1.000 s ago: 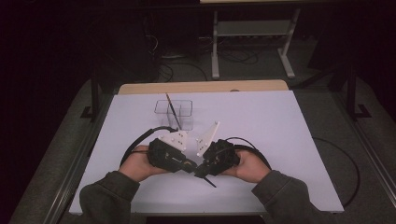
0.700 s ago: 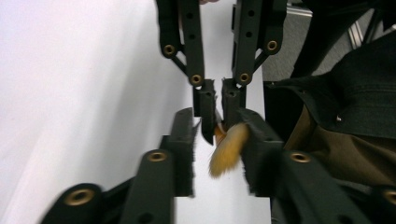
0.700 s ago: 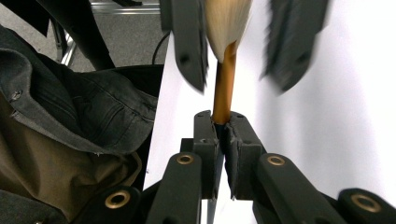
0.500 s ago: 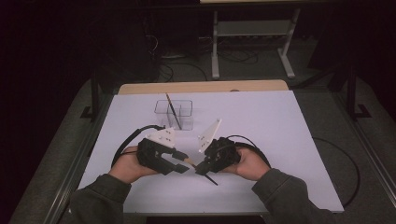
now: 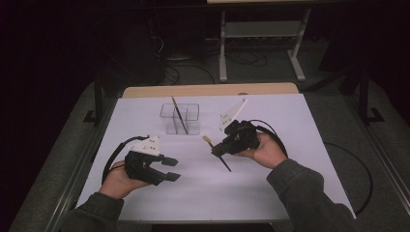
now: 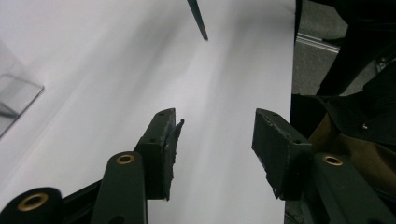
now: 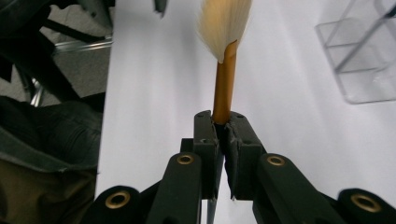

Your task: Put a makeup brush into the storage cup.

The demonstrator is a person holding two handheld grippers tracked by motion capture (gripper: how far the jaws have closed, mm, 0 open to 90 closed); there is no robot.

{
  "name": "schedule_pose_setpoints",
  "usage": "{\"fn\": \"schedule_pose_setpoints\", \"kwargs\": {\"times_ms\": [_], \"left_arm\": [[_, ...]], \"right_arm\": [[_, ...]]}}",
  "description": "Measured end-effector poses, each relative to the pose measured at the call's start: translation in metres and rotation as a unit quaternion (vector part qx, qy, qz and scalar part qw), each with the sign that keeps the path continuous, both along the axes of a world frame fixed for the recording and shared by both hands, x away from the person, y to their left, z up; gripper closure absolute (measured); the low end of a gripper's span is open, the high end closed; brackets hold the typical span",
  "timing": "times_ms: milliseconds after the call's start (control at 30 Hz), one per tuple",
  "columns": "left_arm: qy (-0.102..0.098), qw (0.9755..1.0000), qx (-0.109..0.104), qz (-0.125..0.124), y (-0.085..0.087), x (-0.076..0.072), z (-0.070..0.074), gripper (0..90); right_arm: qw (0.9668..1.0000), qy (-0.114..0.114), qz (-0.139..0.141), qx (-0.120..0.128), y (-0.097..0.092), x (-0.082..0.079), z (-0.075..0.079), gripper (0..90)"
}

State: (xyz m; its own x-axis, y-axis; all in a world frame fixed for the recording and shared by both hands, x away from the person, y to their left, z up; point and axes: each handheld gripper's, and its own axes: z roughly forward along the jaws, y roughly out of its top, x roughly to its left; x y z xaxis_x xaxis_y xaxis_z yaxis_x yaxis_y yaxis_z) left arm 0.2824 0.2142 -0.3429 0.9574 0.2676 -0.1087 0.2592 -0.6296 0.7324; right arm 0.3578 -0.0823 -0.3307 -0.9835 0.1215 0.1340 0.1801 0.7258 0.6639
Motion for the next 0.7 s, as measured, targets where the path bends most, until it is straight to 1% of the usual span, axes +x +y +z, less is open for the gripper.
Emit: {"fn": "schedule_pose_setpoints", "kwargs": {"times_ms": [67,100,133,167,200,233,300,367,500,600,700], "left_arm": [[-0.004,1.0,-0.001,0.005,0.004,-0.001,-0.002,48.5],[-0.005,0.9999,-0.002,0.009,0.005,-0.001,-0.003,48.2],[-0.006,0.9999,-0.001,0.011,0.007,-0.001,-0.004,47.9],[-0.007,0.9999,-0.002,0.013,0.008,-0.002,-0.005,47.6],[-0.007,0.9998,-0.001,0.016,0.009,-0.002,-0.006,47.2],[-0.011,0.9998,0.005,0.015,0.011,-0.002,-0.007,47.1],[-0.012,0.9998,0.001,0.017,0.014,-0.004,-0.009,46.3],[-0.01,0.9997,-0.003,0.022,0.016,-0.005,-0.012,45.5],[-0.008,0.9995,-0.007,0.031,0.021,-0.007,-0.017,43.9],[-0.013,0.9993,-0.008,0.033,0.023,-0.008,-0.018,42.7],[-0.014,0.999,-0.011,0.04,0.023,-0.01,-0.02,41.4]], "right_arm": [[1.0,-0.001,-0.008,0.0,0.0,0.006,0.003,83.2],[0.9999,0.004,-0.015,-0.004,0.0,0.007,0.005,83.2],[0.9999,-0.005,-0.011,0.004,0.0,0.012,0.006,83.2],[0.9999,-0.003,-0.015,0.004,0.001,0.014,0.007,83.2],[0.9999,-0.006,-0.016,0.002,0.002,0.018,0.009,83.2],[0.9998,-0.008,-0.016,0.004,0.002,0.021,0.01,83.2],[0.9997,-0.014,-0.02,0.01,0.004,0.027,0.012,83.2],[0.9995,-0.014,-0.026,0.01,0.006,0.032,0.015,83.2],[0.9994,-0.017,-0.029,0.009,0.011,0.041,0.019,83.2],[0.9993,-0.016,-0.032,0.01,0.014,0.047,0.022,83.2],[0.9992,-0.019,-0.035,0.01,0.017,0.053,0.026,83.2]]}}
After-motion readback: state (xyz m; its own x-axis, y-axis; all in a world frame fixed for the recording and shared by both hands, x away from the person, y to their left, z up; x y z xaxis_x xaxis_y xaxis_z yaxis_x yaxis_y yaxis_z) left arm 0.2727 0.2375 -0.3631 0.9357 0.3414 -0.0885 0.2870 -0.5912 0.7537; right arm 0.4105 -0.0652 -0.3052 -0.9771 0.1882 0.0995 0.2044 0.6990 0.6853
